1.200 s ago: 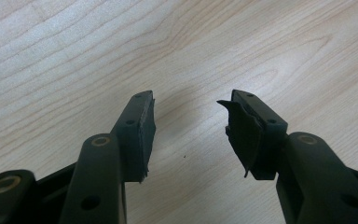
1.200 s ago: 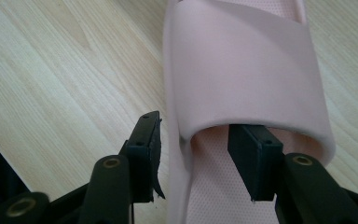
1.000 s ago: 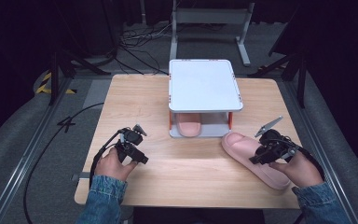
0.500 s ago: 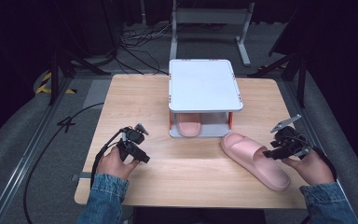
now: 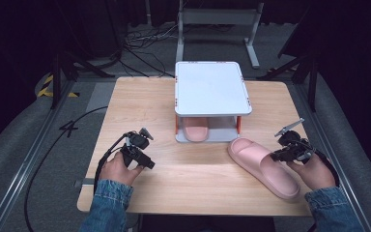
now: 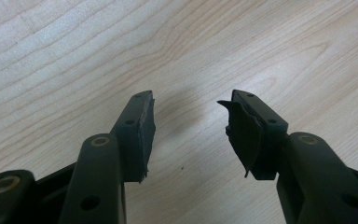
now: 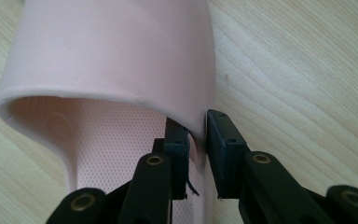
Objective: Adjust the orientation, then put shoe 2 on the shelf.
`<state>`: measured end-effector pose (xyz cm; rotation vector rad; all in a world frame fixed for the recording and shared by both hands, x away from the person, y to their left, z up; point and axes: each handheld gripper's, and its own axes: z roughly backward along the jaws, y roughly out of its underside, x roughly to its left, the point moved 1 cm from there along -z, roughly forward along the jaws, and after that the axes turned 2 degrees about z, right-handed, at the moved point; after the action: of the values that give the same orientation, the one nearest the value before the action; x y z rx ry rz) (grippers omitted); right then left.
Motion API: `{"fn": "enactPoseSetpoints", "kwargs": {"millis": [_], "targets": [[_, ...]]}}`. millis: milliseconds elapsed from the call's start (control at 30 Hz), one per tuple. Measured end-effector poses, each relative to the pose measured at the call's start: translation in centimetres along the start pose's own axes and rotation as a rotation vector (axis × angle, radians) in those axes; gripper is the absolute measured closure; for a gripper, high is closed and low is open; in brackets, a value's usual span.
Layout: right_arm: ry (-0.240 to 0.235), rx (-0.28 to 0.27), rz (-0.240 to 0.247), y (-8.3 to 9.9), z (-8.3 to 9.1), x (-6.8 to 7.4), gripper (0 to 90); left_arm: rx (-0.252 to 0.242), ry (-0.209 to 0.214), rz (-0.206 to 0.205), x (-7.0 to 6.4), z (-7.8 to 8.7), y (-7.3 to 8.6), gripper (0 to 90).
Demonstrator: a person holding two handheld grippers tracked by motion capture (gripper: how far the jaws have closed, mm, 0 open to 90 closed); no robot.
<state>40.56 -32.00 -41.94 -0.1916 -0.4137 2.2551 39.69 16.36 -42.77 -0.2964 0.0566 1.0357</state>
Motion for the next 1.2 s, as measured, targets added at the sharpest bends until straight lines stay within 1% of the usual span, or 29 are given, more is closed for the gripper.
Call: {"fn": "enactPoseSetpoints", "kwargs": {"millis": [67,100,133,167,200,233,300,333,367,467,533,567,633,667,700,767,800,867,900,933,967,1033,1067,1100,1133,1167,1200], "targets": [[0.014,0.009,-0.002,-0.1,0.1,0.6,79.3,0.003,0.002,-0.002,0.0,0.0,-0.1,51.0],[0.014,0.009,-0.002,-0.1,0.1,0.6,79.3,0.001,-0.003,-0.012,0.1,0.0,-0.1,51.0],[0.020,0.011,-0.003,-0.1,0.2,0.8,79.5,0.002,0.001,-0.006,0.1,0.0,-0.2,51.0],[0.027,0.003,-0.009,-0.3,0.5,1.4,80.2,0.001,0.000,-0.008,0.1,0.0,-0.3,51.0],[0.027,0.003,-0.009,-0.3,0.5,1.4,80.2,0.006,0.005,-0.010,0.1,0.1,-0.3,51.0],[0.030,-0.003,-0.010,-0.4,0.7,1.5,80.5,-0.003,0.004,-0.009,0.0,0.0,-0.4,50.9],[0.027,-0.036,-0.024,-0.5,1.6,2.2,80.8,0.002,0.006,-0.017,0.0,0.0,-0.6,51.1],[0.028,-0.046,-0.032,-0.6,1.9,2.3,80.8,0.003,0.005,-0.013,-0.1,0.0,-0.6,51.1],[0.028,-0.046,-0.032,-0.6,1.9,2.3,80.8,0.003,0.005,-0.013,-0.1,0.0,-0.6,51.1],[0.040,-0.078,-0.050,-0.9,2.7,2.7,80.9,0.001,0.005,-0.013,-0.1,0.0,-0.7,51.1],[0.042,-0.097,-0.067,-1.4,3.0,3.0,81.1,-0.001,0.006,-0.016,-0.1,0.1,-0.8,51.2],[0.043,-0.105,-0.067,-1.7,3.0,3.0,81.2,-0.001,0.005,-0.012,-0.1,0.1,-0.8,51.2],[0.045,-0.114,-0.067,-1.9,3.1,3.2,81.2,-0.002,0.003,-0.012,-0.1,0.1,-0.8,51.3],[0.045,-0.131,-0.068,-2.5,3.2,3.5,81.7,-0.001,0.004,-0.011,-0.1,0.2,-0.8,51.3],[0.045,-0.131,-0.068,-2.5,3.2,3.5,81.7,-0.001,0.004,-0.011,-0.1,0.2,-0.8,51.3],[0.040,-0.157,-0.077,-3.5,3.1,3.8,82.7,0.000,0.001,-0.018,0.1,0.1,-0.8,51.3],[0.039,-0.164,-0.083,-3.8,3.1,3.9,83.0,0.000,0.008,-0.008,0.0,0.2,-0.7,51.3],[0.035,-0.171,-0.088,-4.5,2.8,4.0,83.5,-0.009,0.004,-0.007,0.1,0.2,-0.6,51.3],[0.035,-0.171,-0.088,-4.5,2.8,4.0,83.5,-0.009,0.004,-0.007,0.1,0.2,-0.6,51.4],[0.042,-0.176,-0.095,-5.3,2.4,4.1,83.6,-0.009,0.003,-0.005,0.2,0.3,-0.4,51.4],[0.042,-0.176,-0.095,-5.3,2.4,4.1,83.6,-0.009,0.003,-0.005,0.2,0.3,-0.4,51.4],[0.047,-0.184,-0.099,-6.0,2.1,4.3,83.7,-0.011,0.001,-0.002,0.2,0.4,-0.1,51.5],[0.047,-0.197,-0.100,-6.7,1.8,4.4,83.9,-0.009,0.002,0.003,0.4,0.5,0.2,51.5],[0.050,-0.202,-0.102,-6.9,1.8,4.4,84.0,-0.013,0.004,0.017,0.5,0.6,0.4,51.5],[0.051,-0.207,-0.109,-7.2,1.7,4.5,84.0,-0.015,0.006,0.019,0.6,0.6,0.6,51.5],[0.057,-0.218,-0.116,-7.5,1.6,4.5,84.0,-0.015,0.006,0.019,0.6,0.6,0.6,51.6],[0.069,-0.224,-0.123,-7.8,1.5,4.5,84.2,-0.019,-0.003,0.024,0.8,0.7,1.0,51.6]]}}
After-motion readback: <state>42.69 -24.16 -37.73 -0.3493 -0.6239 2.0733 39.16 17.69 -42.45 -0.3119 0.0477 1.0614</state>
